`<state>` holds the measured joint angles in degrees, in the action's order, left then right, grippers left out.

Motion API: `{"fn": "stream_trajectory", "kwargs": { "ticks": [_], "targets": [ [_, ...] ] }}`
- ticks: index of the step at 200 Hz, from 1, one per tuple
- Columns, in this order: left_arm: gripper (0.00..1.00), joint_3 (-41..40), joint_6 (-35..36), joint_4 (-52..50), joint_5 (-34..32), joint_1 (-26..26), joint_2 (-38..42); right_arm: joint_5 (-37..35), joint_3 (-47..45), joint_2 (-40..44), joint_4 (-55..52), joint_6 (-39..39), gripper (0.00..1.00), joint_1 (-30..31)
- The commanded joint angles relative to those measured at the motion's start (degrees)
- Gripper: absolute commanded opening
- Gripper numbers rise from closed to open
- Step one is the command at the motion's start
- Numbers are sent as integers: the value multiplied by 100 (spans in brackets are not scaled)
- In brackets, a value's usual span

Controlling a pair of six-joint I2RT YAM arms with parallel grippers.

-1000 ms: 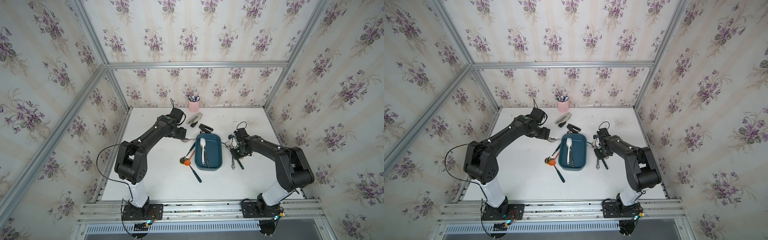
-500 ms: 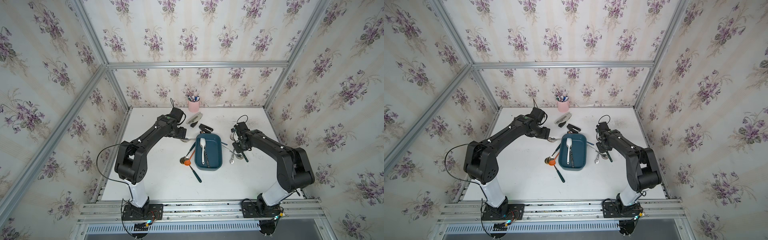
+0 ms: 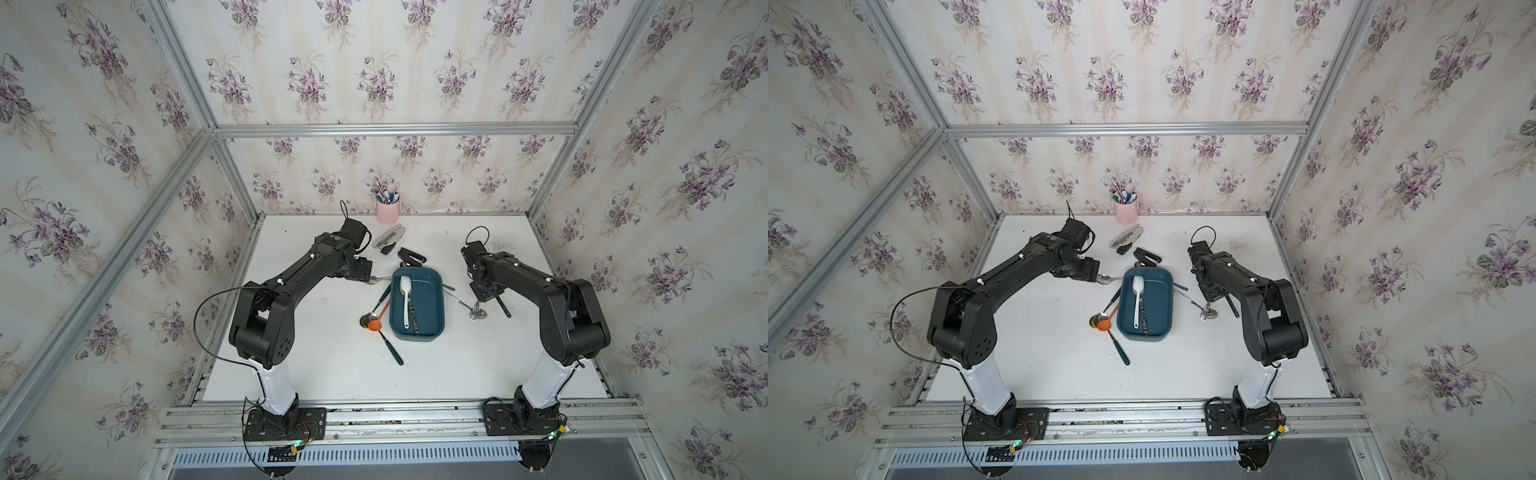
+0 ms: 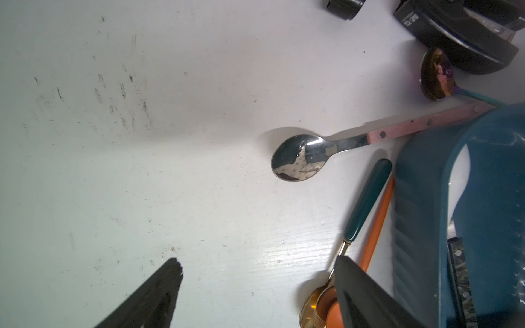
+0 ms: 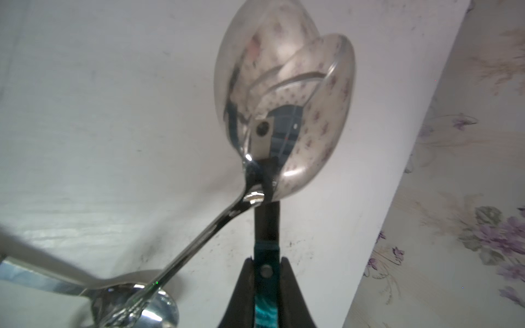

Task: Put the spoon into the storage box
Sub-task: Place the spoon at the center of the board.

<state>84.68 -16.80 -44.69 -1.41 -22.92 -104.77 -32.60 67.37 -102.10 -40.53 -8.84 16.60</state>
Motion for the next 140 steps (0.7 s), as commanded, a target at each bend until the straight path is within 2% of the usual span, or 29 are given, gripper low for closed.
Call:
{"fn": "stream_trajectory", "kwargs": {
  "ticks": [1,32,72,140],
  "targets": [
    [88,-50,-58,144,-35,8,80,-546,169,47,28,37,9,72],
    [88,-99,-71,190,6,11,62,-364,59,185,487,-359,9,542],
    [88,-119,-95,202,62,7,66,-34,103,-299,489,-196,9,863],
    [88,-198,-126,193,53,7,141,322,-8,-500,668,54,9,933]
  ]
}}
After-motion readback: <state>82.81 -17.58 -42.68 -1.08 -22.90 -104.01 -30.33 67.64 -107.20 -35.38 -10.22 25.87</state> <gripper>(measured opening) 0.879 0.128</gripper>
